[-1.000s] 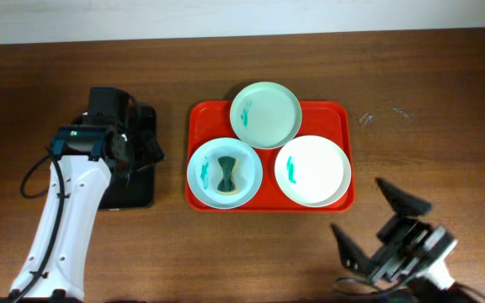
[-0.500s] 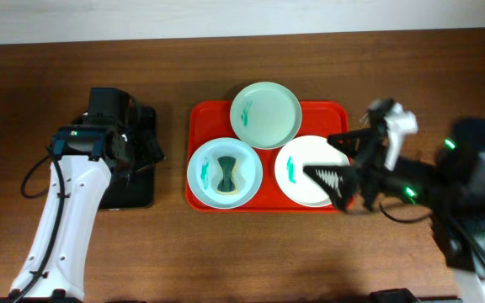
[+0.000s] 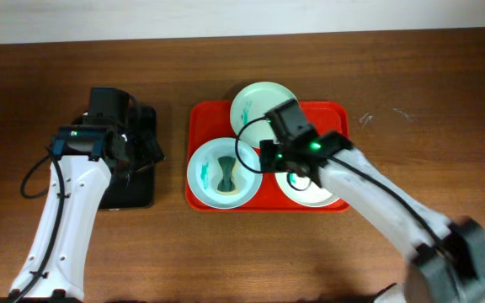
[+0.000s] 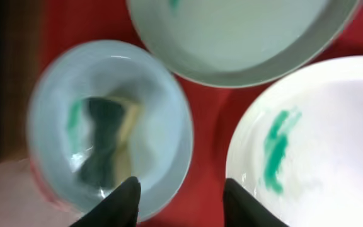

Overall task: Clean dirty plates on tray and stack at the side
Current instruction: 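Reach the right gripper to the lower-left plate rim and grasp it, then regrasp the sponge with the left gripper from the plate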

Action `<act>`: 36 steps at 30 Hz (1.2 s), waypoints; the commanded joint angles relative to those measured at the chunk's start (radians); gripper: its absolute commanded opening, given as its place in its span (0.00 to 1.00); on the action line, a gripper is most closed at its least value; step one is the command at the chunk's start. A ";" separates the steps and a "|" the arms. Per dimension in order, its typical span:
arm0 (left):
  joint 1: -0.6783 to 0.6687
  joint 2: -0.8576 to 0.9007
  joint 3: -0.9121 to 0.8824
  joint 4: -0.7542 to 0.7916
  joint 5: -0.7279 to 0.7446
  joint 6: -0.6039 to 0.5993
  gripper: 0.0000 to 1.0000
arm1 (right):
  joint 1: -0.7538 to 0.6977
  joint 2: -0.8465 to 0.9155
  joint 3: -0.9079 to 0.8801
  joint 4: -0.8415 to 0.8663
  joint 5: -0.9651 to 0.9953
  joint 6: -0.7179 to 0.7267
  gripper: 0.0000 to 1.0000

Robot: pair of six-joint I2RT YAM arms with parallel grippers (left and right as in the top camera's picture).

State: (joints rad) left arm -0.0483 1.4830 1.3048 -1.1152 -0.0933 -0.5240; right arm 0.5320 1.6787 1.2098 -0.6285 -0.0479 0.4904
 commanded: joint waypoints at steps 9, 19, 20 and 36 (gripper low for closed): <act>0.003 0.000 -0.003 0.000 0.004 0.005 0.99 | 0.005 0.182 0.005 0.128 -0.075 -0.029 0.43; 0.003 0.000 -0.003 -0.002 0.053 0.005 0.99 | 0.004 0.293 -0.003 0.151 -0.073 -0.042 0.38; 0.003 0.000 -0.003 -0.002 0.053 0.005 0.99 | 0.003 0.303 -0.003 0.159 -0.072 -0.055 0.37; -0.102 0.120 -0.019 0.027 0.289 0.212 0.21 | -0.076 0.304 -0.002 0.161 -0.301 -0.128 0.08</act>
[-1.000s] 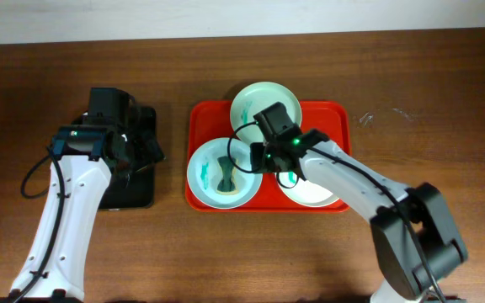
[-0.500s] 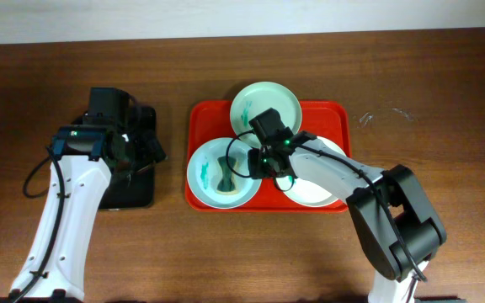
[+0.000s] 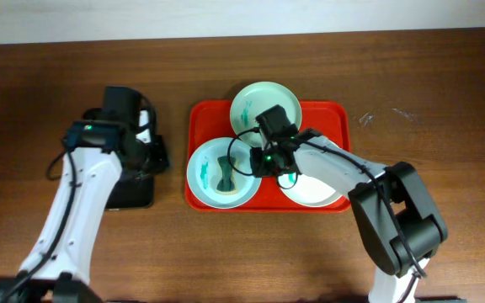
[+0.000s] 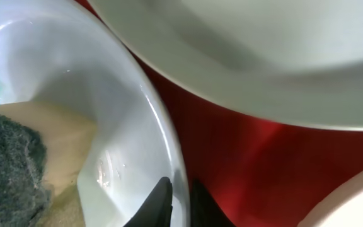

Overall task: Clean dirty plates on tray and stack at the side
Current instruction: 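Regrasp the sponge with the left gripper from the plate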

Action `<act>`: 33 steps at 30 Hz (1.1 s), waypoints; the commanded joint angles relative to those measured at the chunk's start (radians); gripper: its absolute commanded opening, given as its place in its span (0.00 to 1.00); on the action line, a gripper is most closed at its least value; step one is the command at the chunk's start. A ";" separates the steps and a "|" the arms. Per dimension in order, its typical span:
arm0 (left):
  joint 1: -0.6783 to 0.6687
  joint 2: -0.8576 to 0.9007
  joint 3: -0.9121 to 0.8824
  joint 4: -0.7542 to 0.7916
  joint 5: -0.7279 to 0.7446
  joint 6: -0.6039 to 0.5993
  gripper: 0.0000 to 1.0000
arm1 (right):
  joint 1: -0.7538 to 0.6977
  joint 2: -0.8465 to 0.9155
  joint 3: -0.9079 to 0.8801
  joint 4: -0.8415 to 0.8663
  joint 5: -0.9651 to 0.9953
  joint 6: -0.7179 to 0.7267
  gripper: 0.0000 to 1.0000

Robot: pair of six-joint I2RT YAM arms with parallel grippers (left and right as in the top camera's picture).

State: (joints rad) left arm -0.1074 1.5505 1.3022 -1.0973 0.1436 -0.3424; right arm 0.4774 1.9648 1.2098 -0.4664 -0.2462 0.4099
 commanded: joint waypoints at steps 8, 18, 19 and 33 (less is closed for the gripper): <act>-0.164 0.176 -0.019 0.088 0.089 0.030 0.33 | -0.019 0.018 -0.002 0.000 -0.124 -0.047 0.04; -0.259 0.314 -0.019 0.251 0.113 -0.035 0.37 | -0.020 0.018 -0.002 0.000 -0.124 -0.047 0.04; -0.272 0.333 -0.019 0.275 0.131 -0.034 0.36 | -0.019 0.018 -0.002 0.000 -0.124 -0.047 0.04; -0.323 0.381 -0.025 0.338 0.019 -0.035 0.24 | -0.019 0.018 -0.002 0.003 -0.120 -0.047 0.04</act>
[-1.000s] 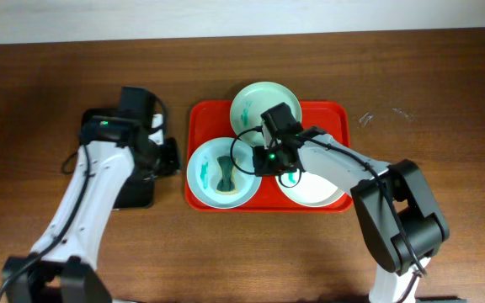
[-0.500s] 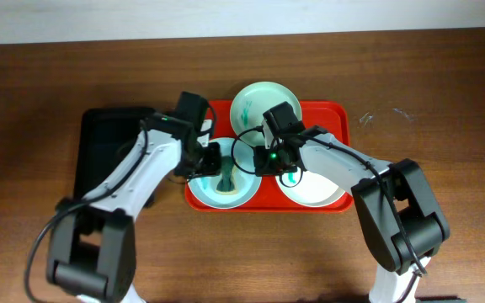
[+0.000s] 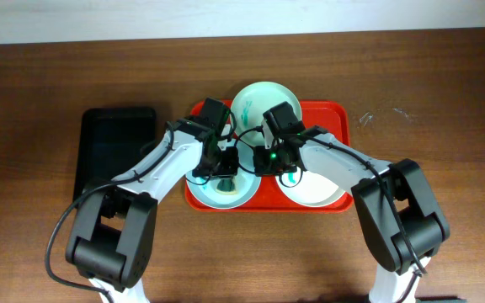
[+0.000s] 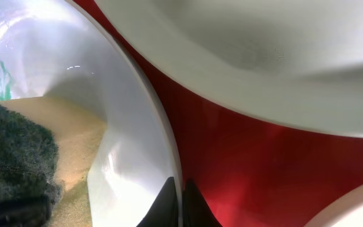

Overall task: Clean dirty plates on tray and stack at the side
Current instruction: 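Regrasp the sponge with the left gripper from the plate, then scrub the held plate with the sponge in the left gripper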

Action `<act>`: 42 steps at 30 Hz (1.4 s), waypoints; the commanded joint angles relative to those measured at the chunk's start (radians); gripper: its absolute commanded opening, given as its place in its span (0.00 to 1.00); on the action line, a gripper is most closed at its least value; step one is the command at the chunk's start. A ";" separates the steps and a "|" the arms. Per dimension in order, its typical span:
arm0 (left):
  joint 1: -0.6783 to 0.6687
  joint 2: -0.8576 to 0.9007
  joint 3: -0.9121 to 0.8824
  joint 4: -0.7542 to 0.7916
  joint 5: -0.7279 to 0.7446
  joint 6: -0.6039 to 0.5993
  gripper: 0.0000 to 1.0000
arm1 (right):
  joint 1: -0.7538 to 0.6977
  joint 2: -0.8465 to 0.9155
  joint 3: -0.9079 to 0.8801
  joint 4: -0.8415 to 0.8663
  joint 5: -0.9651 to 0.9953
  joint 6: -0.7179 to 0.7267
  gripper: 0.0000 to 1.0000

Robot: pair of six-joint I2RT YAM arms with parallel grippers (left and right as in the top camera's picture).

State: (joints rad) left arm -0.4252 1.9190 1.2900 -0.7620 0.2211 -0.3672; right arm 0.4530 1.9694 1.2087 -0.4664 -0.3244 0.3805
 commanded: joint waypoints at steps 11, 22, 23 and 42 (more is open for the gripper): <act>-0.005 0.013 -0.058 0.043 -0.087 -0.013 0.07 | 0.005 0.014 -0.001 0.003 -0.034 -0.018 0.04; 0.005 0.013 -0.063 0.009 -0.534 -0.014 0.00 | 0.005 0.014 -0.002 -0.001 -0.031 -0.018 0.04; 0.009 0.013 -0.062 0.006 -0.570 -0.014 0.00 | 0.005 0.014 -0.002 -0.001 -0.031 -0.018 0.04; 0.035 0.040 0.035 0.096 -0.026 -0.048 0.00 | 0.005 0.014 -0.002 0.000 -0.012 -0.018 0.04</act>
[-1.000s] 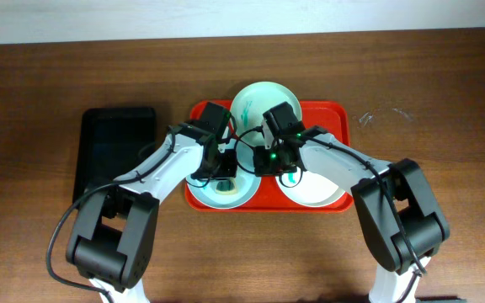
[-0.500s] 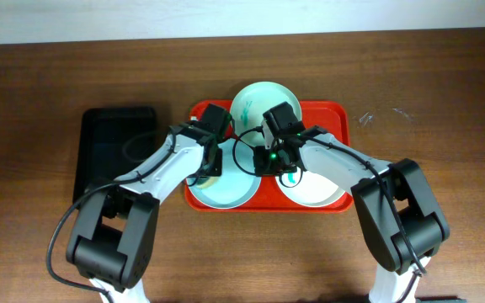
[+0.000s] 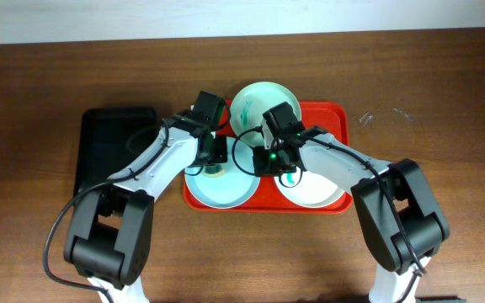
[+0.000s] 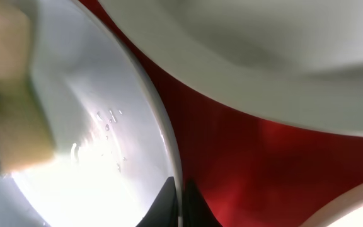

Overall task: Clean dirty plates on tray and stack at the side
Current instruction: 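Scrub the held plate with the sponge in the left gripper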

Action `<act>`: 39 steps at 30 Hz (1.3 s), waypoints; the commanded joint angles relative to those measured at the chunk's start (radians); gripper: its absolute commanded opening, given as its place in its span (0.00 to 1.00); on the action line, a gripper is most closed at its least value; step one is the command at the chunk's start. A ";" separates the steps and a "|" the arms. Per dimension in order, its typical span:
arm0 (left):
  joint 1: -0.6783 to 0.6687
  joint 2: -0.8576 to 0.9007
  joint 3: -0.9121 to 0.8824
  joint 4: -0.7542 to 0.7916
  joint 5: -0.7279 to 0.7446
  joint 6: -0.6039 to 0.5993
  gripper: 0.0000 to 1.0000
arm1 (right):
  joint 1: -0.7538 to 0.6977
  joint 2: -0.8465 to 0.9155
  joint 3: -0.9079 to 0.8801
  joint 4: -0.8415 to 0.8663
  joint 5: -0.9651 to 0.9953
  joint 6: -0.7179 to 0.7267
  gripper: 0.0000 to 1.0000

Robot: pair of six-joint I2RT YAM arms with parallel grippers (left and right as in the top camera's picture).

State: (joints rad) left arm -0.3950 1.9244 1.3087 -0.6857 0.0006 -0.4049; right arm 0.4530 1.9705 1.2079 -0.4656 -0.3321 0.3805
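Note:
A red tray (image 3: 335,114) holds three plates. My right gripper (image 3: 262,161) is shut on the right rim of the light-blue plate (image 3: 226,189); in the right wrist view its fingers (image 4: 166,200) pinch that rim (image 4: 169,151). My left gripper (image 3: 213,162) is shut on the sponge (image 3: 214,172), pressed on the far-left part of this plate. The sponge (image 4: 8,132) is a blur at the left of the wrist view. A pale green plate (image 3: 263,103) sits at the back and a white plate (image 3: 318,192) at the right.
A black mat (image 3: 112,151) lies on the wooden table left of the tray. The pale green plate (image 4: 263,57) overhangs close behind my right gripper, with bare red tray floor (image 4: 251,164) between the plates. Both arms cross over the tray's left half.
My left gripper has moved the sponge from the middle of the light-blue plate to its far-left part. The green mark no longer shows in the right wrist view. The right gripper holds the rim as before.
First my left gripper was over the black mat and my right gripper hung open above the tray, with the sponge lying in the light-blue plate. Then the right fingers closed on that plate's rim. Then the left gripper was at the sponge, which now sits elsewhere in the plate.

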 commanded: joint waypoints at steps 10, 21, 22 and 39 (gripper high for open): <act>0.006 0.101 0.018 -0.039 -0.195 -0.010 0.00 | 0.005 0.013 -0.001 -0.005 -0.004 -0.018 0.04; 0.034 -0.011 0.063 -0.172 -0.461 -0.032 0.00 | 0.005 0.013 -0.001 -0.022 0.034 -0.045 0.04; 0.034 -0.042 0.074 -0.184 -0.431 -0.055 0.00 | 0.005 0.013 -0.001 -0.025 0.037 -0.045 0.04; 0.056 -0.026 0.016 -0.095 0.148 -0.039 0.00 | 0.005 0.013 -0.001 -0.024 0.037 -0.044 0.04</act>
State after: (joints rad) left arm -0.3382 1.8385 1.3514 -0.7609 0.0437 -0.4389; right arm 0.4595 1.9705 1.2083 -0.4786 -0.3157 0.3584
